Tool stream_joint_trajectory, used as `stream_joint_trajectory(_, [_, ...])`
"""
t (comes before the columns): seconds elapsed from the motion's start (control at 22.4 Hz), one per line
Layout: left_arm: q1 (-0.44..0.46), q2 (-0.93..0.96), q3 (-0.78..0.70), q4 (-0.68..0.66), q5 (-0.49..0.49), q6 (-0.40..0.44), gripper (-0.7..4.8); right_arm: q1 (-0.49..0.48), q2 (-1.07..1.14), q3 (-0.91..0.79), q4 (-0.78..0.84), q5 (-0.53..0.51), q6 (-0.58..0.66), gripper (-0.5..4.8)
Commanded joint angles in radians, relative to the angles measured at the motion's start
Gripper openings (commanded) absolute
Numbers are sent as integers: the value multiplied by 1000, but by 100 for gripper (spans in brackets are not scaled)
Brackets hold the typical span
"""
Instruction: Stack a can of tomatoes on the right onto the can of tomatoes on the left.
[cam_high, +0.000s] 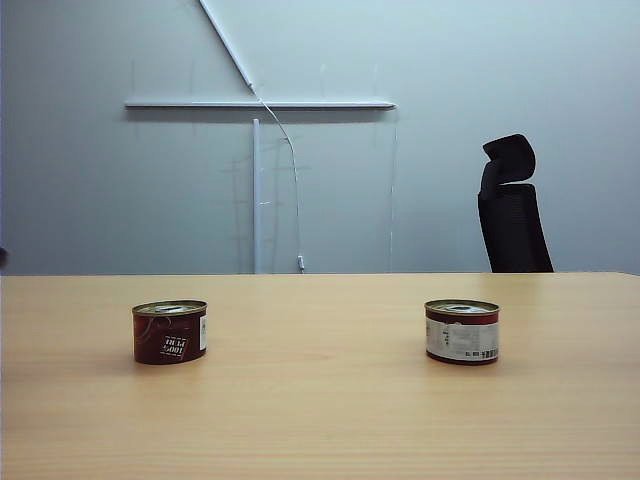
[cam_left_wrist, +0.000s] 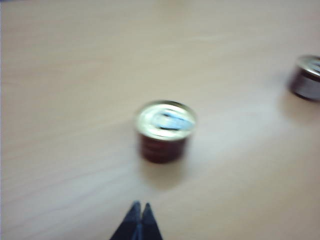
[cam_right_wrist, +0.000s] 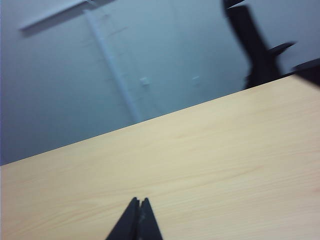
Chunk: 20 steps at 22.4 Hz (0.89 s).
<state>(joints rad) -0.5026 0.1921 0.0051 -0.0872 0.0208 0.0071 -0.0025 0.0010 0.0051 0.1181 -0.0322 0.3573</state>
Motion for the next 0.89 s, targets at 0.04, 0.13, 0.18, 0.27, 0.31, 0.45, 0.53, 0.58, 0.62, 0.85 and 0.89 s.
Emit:
stream_joint_trajectory(0.04, [-58,9,3,14,2,0,-4,2,3,11,13,-124,37,0])
stream_joint_trajectory(0.13, [-97,15,3,14,2,0,-4,10,13,48,-24,-163,35,-1])
stream_joint_trajectory(0.18, [-108,16,3,14,2,0,-4,18,25,67,-42,-163,31,-1])
stream_joint_trajectory(0.27, [-130,19,3,14,2,0,-4,34,60,98,-61,-164,0,-1])
stream_joint_trajectory(0.31, [-140,19,3,14,2,0,-4,46,91,116,-68,-164,-27,-1])
stream_joint_trajectory(0.45, [-170,24,3,14,2,0,-4,86,206,162,-69,-169,-86,-1])
stream_joint_trajectory(0.53, [-183,24,3,14,2,0,-4,128,309,193,-68,-174,-133,5])
stream_joint_trajectory(0.58, [-185,24,3,14,2,0,-4,174,409,218,-62,-172,-183,97])
stream_joint_trajectory(0.62, [-184,24,3,13,2,0,-4,207,476,232,-53,-173,-216,185])
stream_joint_trajectory(0.85, [-191,24,3,14,2,0,-4,346,783,290,24,-169,-315,479])
stream_joint_trajectory(0.89, [-191,24,3,14,2,0,-4,367,836,300,41,-169,-327,479])
